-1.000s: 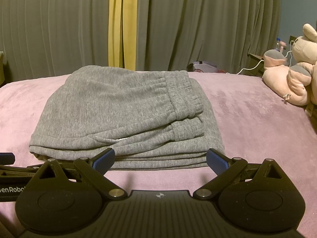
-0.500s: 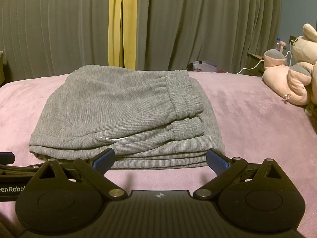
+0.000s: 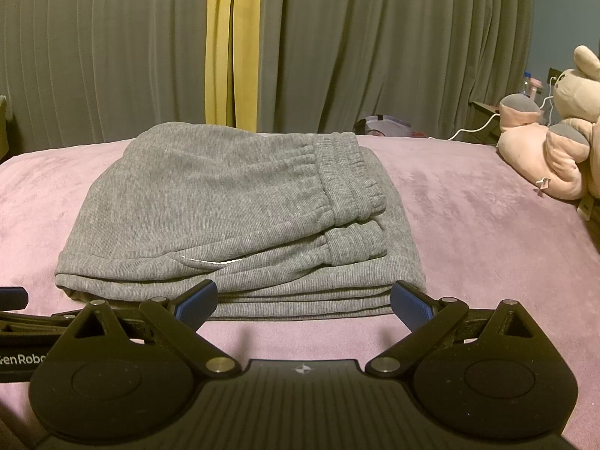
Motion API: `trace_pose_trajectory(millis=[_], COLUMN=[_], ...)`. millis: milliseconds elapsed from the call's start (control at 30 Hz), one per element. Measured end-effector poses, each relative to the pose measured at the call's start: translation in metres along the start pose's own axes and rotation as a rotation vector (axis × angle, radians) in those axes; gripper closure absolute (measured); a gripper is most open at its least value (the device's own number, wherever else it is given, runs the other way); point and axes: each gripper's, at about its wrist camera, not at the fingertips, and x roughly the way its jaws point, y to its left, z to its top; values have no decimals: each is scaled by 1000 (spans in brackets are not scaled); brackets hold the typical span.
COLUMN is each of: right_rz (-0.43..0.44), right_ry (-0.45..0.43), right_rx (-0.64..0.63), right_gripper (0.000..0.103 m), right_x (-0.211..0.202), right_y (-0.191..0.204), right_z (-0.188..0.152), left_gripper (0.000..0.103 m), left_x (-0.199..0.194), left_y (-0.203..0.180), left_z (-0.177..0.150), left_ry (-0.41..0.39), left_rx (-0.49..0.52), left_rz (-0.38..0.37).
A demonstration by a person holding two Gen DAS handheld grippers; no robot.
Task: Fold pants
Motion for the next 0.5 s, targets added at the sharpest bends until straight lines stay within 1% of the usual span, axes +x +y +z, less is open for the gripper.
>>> trace_pose_trajectory(millis=[500], right_rz=[-2], right_ry=[3], right_rx=[-7], right_gripper=[4], right_x=[1], right_y=[1], right_z=[0], left_gripper=[1], left_x=[0], left_y=[-1], left_z=[0], left_ry=[1], left_rx=[5], left_rz=[4])
